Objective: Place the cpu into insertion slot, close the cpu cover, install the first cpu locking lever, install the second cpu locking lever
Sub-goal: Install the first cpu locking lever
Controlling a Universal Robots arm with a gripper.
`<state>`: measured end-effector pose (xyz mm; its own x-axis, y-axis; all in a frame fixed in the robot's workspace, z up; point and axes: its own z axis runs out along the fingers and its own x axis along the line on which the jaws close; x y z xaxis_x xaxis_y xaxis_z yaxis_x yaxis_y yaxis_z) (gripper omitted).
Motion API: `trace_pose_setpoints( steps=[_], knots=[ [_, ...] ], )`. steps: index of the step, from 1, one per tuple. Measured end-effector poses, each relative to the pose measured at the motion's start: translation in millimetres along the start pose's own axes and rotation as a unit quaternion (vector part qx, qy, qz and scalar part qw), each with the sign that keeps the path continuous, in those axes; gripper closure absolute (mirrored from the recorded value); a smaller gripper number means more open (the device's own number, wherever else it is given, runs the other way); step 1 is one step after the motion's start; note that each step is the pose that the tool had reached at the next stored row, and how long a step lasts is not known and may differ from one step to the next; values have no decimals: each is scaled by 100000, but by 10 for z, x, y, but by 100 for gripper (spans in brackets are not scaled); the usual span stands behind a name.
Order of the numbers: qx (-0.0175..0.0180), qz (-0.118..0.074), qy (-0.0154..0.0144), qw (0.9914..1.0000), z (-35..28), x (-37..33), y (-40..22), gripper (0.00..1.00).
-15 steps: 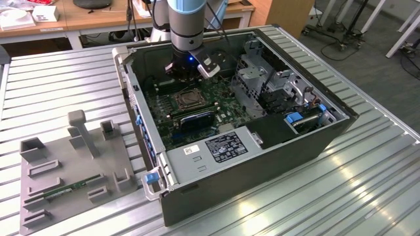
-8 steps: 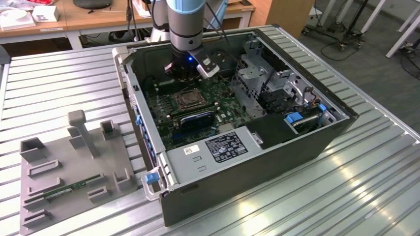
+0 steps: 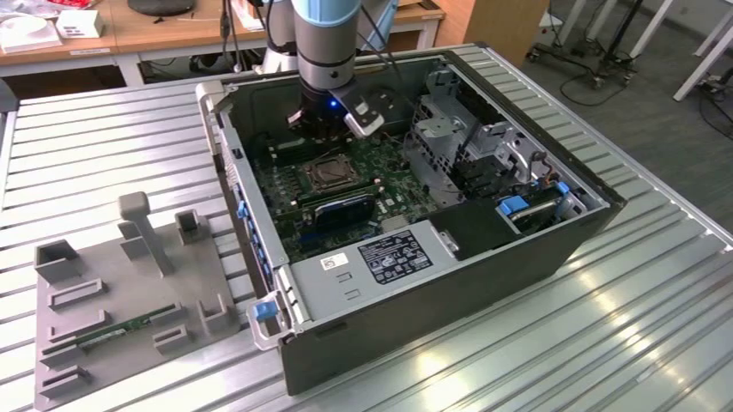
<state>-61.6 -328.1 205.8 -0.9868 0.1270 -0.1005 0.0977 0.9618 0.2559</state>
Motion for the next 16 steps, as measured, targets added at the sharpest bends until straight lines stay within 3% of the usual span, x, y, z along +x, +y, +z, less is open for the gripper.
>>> trace_pose_setpoints(
  steps=[11,16],
  knots=[
    [4,0,0,100000,84,-57,-14,89],
    [4,-1,1,100000,92,-57,-16,89]
  ],
)
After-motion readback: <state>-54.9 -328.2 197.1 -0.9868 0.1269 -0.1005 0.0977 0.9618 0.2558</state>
